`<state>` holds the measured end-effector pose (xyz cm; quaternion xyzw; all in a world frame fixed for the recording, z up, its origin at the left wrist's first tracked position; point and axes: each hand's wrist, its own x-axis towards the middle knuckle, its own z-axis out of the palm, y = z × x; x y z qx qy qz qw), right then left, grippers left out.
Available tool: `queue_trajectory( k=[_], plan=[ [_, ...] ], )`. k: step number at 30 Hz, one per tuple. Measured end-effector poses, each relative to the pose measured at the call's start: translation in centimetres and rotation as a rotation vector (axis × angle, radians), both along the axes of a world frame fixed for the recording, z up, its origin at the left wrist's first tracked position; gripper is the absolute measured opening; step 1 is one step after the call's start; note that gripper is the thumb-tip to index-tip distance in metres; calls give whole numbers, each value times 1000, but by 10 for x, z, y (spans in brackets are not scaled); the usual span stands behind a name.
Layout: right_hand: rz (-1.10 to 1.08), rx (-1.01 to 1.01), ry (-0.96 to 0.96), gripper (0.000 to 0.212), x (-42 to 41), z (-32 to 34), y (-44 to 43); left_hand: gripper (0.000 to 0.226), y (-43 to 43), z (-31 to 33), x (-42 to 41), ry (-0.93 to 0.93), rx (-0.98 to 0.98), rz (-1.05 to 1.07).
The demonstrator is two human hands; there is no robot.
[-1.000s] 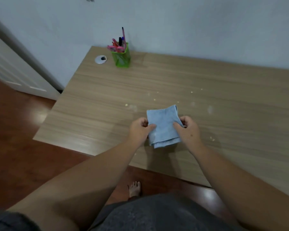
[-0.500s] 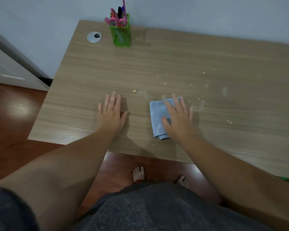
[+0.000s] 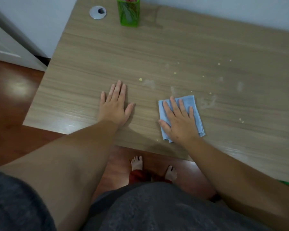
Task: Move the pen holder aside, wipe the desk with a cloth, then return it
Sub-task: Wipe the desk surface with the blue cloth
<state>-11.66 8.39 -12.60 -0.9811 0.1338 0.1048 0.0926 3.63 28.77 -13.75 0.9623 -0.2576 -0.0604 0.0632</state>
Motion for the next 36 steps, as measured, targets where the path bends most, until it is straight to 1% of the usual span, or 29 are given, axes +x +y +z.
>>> queue_trajectory(
  k=[6, 8, 12, 16, 20, 23, 26, 28, 32, 36],
  plan=[
    [96, -35, -52, 77, -27, -2, 33, 69, -15, 3, -8, 21, -17, 109],
    [84, -18, -39, 77, -19, -3, 46, 66, -15, 5, -7, 23, -11, 90],
    [100, 34, -41, 68, 19, -2, 58, 62, -22, 6, 7, 29, -11, 32],
    [105, 7, -37, 63, 74, 0, 36, 62, -29, 6, 15, 25, -5, 29],
    [-59, 10, 0, 62, 107, 2, -22, 64, -32, 7, 23, 33, -5, -1],
    [-101, -10, 3, 63, 81, 5, -44, 64, -35, 8, 29, 36, -7, 16],
    [-65, -22, 22, 62, 52, 6, -16, 64, -36, 10, 33, 44, -20, 22],
    [-37, -15, 25, 61, 52, 4, 10, 63, -37, 12, 32, 55, -29, 19],
    [31, 3, -17, 59, 106, 3, 38, 63, -37, 15, 33, 88, -23, 28],
    [66, 21, -12, 58, 171, 0, 30, 67, -39, 18, 34, 109, -44, 52]
  ],
)
